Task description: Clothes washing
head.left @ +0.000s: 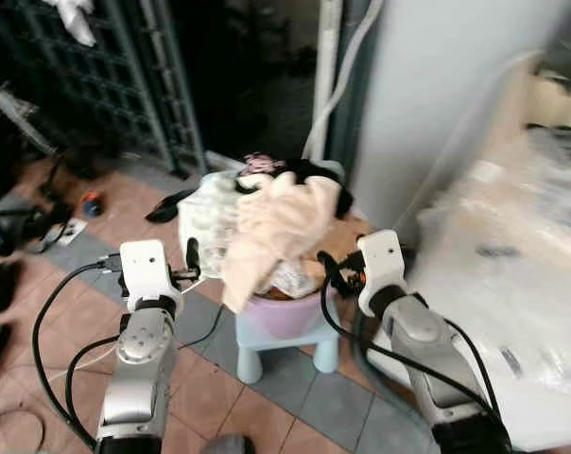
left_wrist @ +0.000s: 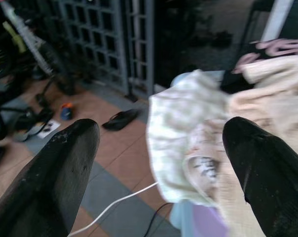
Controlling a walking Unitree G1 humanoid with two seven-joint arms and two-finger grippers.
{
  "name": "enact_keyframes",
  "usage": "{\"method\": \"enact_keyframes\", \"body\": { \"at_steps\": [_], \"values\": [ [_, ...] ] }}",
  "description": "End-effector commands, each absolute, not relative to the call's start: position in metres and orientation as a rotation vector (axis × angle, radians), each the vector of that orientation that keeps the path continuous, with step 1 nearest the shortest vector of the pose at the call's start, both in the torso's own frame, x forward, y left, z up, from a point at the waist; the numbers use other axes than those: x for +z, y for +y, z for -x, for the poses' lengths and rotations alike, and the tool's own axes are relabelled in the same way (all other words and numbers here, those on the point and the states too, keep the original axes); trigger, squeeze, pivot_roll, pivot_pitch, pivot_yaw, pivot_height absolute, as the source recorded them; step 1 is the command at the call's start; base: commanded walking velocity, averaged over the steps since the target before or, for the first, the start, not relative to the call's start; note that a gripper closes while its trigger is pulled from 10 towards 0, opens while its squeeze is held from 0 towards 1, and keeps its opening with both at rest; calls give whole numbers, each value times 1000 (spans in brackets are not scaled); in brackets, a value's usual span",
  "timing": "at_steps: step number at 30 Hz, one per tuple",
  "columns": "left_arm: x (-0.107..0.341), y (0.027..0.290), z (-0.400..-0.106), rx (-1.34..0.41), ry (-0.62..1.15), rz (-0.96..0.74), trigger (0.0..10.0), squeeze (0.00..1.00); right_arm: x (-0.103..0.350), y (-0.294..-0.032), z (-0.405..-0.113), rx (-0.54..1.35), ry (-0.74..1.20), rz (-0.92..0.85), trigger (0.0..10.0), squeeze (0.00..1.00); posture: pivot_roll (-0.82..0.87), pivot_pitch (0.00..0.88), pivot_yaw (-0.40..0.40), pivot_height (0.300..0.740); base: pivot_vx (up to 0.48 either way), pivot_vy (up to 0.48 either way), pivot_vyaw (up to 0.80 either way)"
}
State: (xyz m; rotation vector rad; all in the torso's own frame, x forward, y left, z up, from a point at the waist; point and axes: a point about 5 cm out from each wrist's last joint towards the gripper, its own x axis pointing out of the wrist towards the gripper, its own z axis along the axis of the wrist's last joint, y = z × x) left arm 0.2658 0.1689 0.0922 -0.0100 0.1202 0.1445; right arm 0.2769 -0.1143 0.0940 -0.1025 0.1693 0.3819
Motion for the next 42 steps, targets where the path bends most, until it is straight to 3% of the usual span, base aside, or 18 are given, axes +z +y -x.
{"method": "enact_keyframes", "body": {
  "at_steps": [1,7,21,22,23,24,25,26,32,33,34,35,36,42],
  "values": [
    [92,176,-265,161,124,-10,10000,0,100,-106,-278,411,145,81,10000,0,-20,36,55,740,341,0,744],
    [90,176,-266,164,138,-24,10000,0,99,-106,-284,411,149,103,10000,0,-14,34,54,740,226,0,630],
    [88,172,-267,145,167,-28,10000,0,90,-128,-306,226,227,232,10000,0,8,64,49,740,0,0,0],
    [90,171,-269,142,163,-27,10000,0,86,-125,-311,221,253,250,3882,0,15,63,51,740,0,0,0],
    [91,171,-270,142,160,-27,10000,0,85,-124,-314,220,260,267,3882,0,18,65,51,740,0,0,0],
    [93,170,-270,136,154,-22,10000,0,85,-124,-319,194,262,272,2824,0,27,74,47,740,0,0,0],
    [95,169,-270,126,149,-17,10000,0,86,-123,-321,188,263,266,3765,0,32,76,44,740,0,0,0],
    [97,169,-266,114,137,-18,10000,0,87,-121,-327,191,267,278,10000,0,41,87,38,740,0,0,0],
    [93,176,-256,151,155,-10,10000,0,73,-117,-336,198,355,365,10000,0,62,100,17,740,0,0,0],
    [94,175,-256,151,154,-10,10000,0,69,-116,-336,201,382,364,9098,0,66,106,14,740,0,0,0],
    [95,174,-255,151,154,-10,10000,0,62,-116,-336,202,429,362,2196,0,69,111,12,740,0,0,0],
    [95,174,-255,151,154,-10,10000,0,60,-116,-335,202,446,362,2196,0,70,112,11,740,0,0,0],
    [95,174,-254,151,154,-10,10000,0,57,-116,-334,202,464,350,0,0,72,114,10,740,0,0,0],
    [94,175,-249,163,167,-7,10000,0,43,-110,-328,232,541,269,0,0,76,120,3,740,0,0,0]
  ]
}}
